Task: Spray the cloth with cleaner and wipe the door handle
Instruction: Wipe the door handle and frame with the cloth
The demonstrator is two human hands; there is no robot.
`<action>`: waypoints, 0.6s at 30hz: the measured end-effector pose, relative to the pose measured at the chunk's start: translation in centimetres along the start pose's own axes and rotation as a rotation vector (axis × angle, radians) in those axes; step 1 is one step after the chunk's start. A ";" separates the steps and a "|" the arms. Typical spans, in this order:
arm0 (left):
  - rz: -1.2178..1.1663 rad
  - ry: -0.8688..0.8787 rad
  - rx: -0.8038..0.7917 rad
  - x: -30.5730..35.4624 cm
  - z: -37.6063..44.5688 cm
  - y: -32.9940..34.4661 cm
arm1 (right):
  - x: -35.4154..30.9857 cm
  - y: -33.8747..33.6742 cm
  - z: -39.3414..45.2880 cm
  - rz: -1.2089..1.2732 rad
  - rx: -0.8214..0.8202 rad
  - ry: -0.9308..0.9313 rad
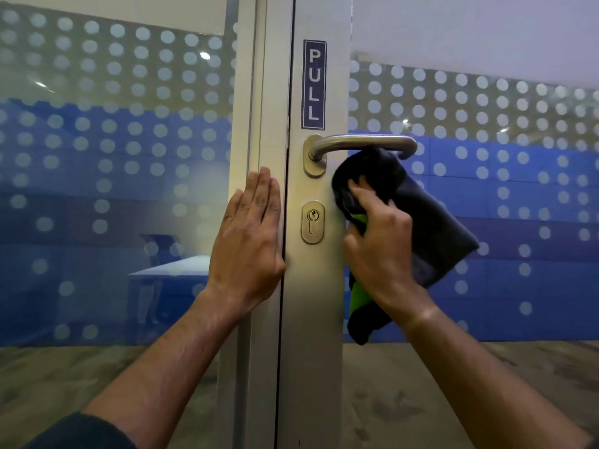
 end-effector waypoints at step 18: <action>-0.010 -0.014 -0.021 0.1 0.0 0.0 | -1.7 4.1 -5.4 -0.291 -0.272 -0.202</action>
Point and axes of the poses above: each hand's wrist, its own z-axis towards the middle knuckle, its own y-axis out of the palm, x = y × z, the point moved 10 cm from there along z, towards the middle knuckle, and after that the axes turned 3 degrees about z, right-handed, at the moved point
